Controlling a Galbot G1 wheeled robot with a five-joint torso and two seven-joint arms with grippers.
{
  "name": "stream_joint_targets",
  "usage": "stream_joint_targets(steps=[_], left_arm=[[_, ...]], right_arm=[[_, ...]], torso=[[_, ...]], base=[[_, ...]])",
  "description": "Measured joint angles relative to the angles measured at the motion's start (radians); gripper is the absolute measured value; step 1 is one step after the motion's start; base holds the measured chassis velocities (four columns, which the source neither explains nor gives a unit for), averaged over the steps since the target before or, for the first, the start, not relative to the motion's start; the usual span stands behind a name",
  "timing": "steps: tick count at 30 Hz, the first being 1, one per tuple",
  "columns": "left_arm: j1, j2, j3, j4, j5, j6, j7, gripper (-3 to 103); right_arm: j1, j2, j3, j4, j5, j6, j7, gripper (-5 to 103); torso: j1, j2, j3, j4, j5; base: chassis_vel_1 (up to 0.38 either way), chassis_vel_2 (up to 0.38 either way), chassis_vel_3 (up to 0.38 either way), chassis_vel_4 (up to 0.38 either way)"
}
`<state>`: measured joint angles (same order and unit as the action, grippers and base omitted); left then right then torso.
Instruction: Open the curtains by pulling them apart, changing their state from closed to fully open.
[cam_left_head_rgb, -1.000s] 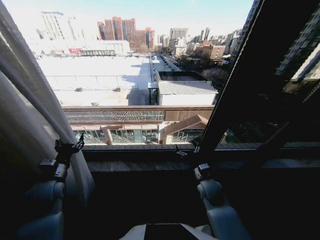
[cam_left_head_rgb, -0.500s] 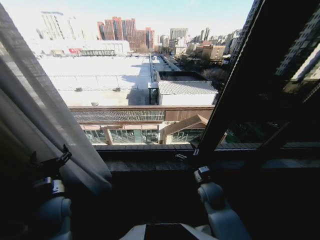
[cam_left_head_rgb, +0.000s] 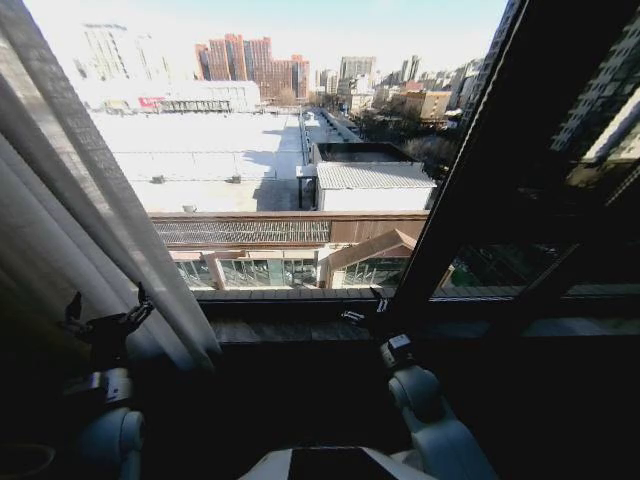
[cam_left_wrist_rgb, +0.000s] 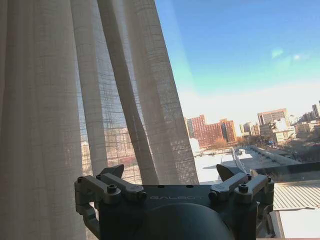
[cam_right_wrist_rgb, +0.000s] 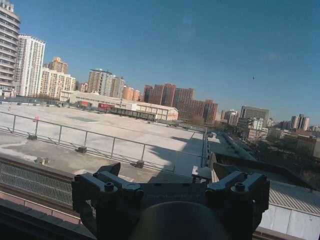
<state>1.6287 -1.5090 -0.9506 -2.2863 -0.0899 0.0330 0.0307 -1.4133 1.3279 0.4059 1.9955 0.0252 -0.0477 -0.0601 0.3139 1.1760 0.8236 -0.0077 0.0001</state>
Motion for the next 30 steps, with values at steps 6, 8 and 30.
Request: stream_joint_targets(steps=[6, 8, 30], left_arm=[[0.001, -0.007, 0.061, -0.004, 0.040, 0.040, 0.134, 100], [-0.001, -0.013, 0.063, -0.005, 0.049, 0.053, 0.132, 100], [0.017, -0.060, 0.014, 0.086, 0.005, -0.012, 0.038, 100]], right_arm=[[0.007, -0.003, 0.013, -0.001, 0.026, -0.012, 0.000, 100], [0.007, -0.004, 0.016, 0.000, 0.033, -0.014, 0.000, 100], [0.027, -0.044, 0.077, 0.074, 0.113, -0.168, -0.004, 100]], torso=[[0.000, 0.000, 0.000, -0.0001, 0.0002], [0.000, 0.000, 0.000, -0.0001, 0.0003], [0.000, 0.000, 0.000, 0.0001, 0.0000]], base=[[0.000, 0.000, 0.000, 0.000], [0.000, 0.000, 0.000, 0.000], [-0.043, -0.043, 0.037, 0.038]])
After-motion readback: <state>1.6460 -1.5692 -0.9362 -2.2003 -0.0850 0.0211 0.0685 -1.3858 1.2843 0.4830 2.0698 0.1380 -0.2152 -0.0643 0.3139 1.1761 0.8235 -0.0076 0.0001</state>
